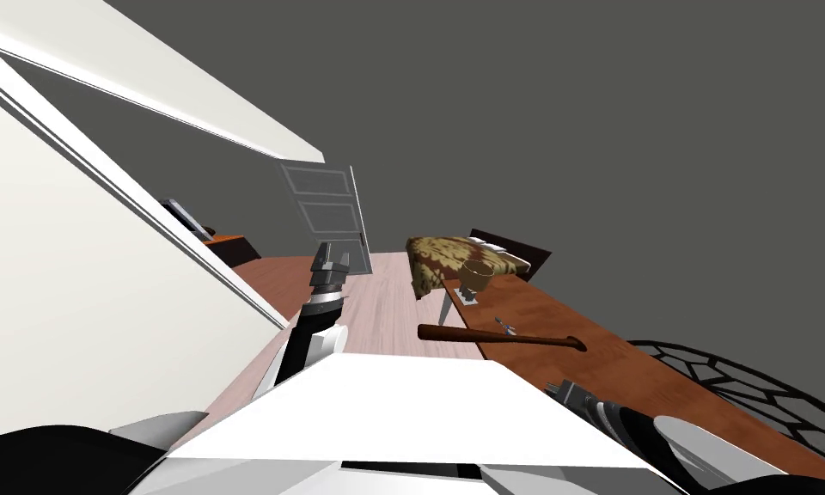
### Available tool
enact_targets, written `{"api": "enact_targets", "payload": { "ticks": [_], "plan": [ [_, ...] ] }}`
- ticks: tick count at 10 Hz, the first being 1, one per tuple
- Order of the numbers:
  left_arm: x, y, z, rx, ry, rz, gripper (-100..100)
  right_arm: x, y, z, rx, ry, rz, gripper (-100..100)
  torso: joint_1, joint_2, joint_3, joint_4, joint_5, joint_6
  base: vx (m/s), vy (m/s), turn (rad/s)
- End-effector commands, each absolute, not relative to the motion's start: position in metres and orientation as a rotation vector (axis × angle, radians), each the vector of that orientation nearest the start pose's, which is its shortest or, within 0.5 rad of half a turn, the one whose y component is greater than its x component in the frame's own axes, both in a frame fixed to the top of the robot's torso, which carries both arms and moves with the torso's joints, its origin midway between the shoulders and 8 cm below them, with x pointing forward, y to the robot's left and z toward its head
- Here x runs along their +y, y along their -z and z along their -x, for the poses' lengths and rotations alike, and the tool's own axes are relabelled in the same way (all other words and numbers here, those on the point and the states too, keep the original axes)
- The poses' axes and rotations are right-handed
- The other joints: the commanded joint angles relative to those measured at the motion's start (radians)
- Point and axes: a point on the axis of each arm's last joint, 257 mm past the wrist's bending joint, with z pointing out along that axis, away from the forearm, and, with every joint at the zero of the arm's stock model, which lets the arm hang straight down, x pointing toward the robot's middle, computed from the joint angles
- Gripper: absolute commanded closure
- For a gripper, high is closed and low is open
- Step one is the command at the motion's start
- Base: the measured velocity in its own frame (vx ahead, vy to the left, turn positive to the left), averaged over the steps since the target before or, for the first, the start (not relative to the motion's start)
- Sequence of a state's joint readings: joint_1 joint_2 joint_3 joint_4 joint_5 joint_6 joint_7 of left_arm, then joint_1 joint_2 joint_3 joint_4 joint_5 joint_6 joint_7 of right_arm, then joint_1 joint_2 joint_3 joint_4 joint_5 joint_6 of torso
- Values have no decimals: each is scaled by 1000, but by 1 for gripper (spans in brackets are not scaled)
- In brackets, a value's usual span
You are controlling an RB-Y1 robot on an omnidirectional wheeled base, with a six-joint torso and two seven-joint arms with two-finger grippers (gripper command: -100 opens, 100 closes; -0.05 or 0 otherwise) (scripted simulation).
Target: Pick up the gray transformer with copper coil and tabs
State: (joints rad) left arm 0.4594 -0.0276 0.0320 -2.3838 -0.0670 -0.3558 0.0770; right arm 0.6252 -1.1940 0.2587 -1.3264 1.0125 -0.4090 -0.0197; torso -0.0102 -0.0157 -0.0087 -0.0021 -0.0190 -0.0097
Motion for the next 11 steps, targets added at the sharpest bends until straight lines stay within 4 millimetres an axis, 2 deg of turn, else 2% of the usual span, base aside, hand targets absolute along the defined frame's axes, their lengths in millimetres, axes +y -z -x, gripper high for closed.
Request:
{"api": "enact_targets", "payload": {
  "ticks": [1, 2, 3, 4, 5, 6, 7, 8, 10, 11],
  "plan": [
    [282, -56, -347, 602, 1306, 670, 0, -550, 444, -136, 2636, 71, 691, 100, 0, 0, 0, 0, 0, 0, 155, -37, -273],
    [282, -56, -347, 602, 1306, 670, 0, -538, 443, -140, 2618, 47, 715, 100, 0, -2, -1, 0, -1, -2, 74, -11, -5],
    [282, -56, -347, 602, 1306, 670, 0, -534, 443, -142, 2612, 41, 719, 100, 1, -1, 0, 1, -1, -5, 15, 2, 60],
    [282, -56, -347, 602, 1306, 670, 0, -540, 435, -142, 2603, 85, 724, 100, 2, 2, 1, 1, -1, -4, 145, -15, -345],
    [282, -56, -347, 603, 1306, 670, 0, -529, 436, -135, 2599, 64, 770, 100, 2, -2, -1, 0, 1, 0, 148, -34, -274],
    [282, -56, -347, 602, 1306, 670, 0, -517, 434, -141, 2576, 43, 793, 100, 1, -2, -1, 0, 0, -2, 56, -20, -9],
    [282, -56, -347, 602, 1306, 670, 0, -525, 426, -141, 2570, 91, 794, 100, 1, 0, 0, 1, -1, -4, 123, -26, -262],
    [282, -56, -347, 602, 1306, 670, 0, -518, 425, -136, 2564, 84, 832, 100, 1, -1, 0, 0, 1, -1, 152, -18, -268],
    [282, -56, -347, 602, 1306, 670, 0, -496, 422, -143, 2527, 47, 870, 100, 3, 0, 0, 1, 0, -4, 49, 6, 5],
    [282, -56, -347, 602, 1306, 670, 0, -509, 412, -145, 2520, 107, 866, 100, 3, 3, 2, 2, 0, -4, 135, -9, -342]
  ]
}}
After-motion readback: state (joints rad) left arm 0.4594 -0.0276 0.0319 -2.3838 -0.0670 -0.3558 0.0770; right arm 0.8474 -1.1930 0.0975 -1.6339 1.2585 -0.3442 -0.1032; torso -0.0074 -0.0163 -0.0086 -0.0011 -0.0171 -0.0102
